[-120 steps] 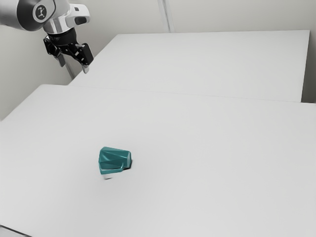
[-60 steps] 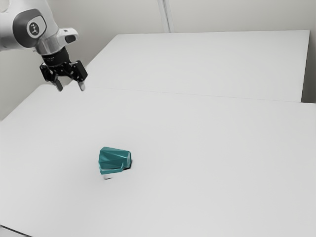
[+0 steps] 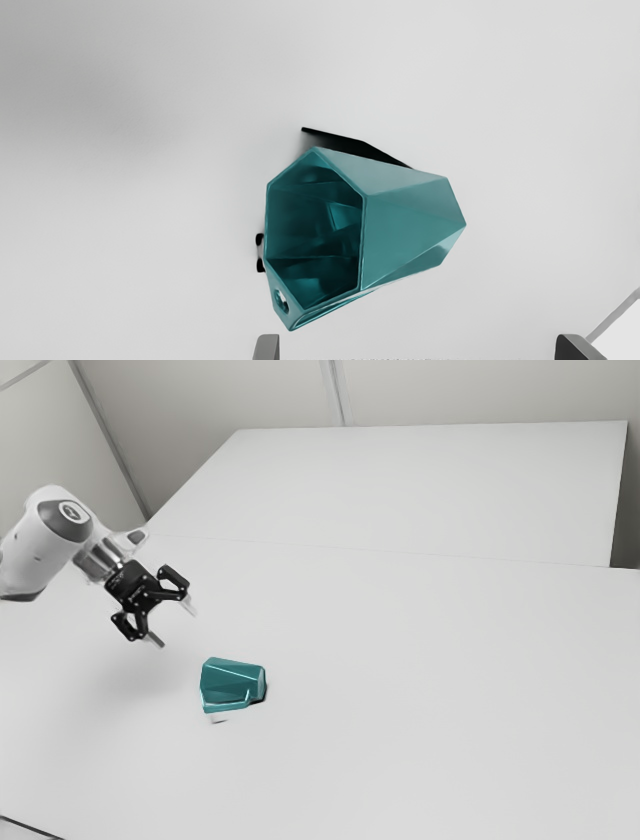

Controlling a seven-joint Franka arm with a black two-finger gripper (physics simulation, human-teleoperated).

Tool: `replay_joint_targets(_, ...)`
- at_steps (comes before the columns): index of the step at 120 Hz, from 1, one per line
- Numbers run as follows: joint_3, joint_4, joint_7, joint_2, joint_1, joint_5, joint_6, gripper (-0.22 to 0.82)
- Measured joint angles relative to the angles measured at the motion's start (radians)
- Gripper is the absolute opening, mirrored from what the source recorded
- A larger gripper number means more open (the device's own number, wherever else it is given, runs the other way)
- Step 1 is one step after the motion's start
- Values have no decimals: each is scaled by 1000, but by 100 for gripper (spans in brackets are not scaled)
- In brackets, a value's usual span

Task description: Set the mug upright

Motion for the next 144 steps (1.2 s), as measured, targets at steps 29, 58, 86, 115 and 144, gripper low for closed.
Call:
replay_joint_targets(29, 23, -49, 5, 75, 1, -129, 3, 60)
replay_joint_targets(58, 21, -49, 10, 145, -2, -217, 24, 60)
replay_joint_targets(86, -18, -48, 13, 191, -7, -287, 52, 60)
replay_joint_targets(115, -45, -44, 13, 199, -9, -295, 78, 24)
replay_joint_targets(144, -57, -35, 14, 191, -9, -291, 87, -7)
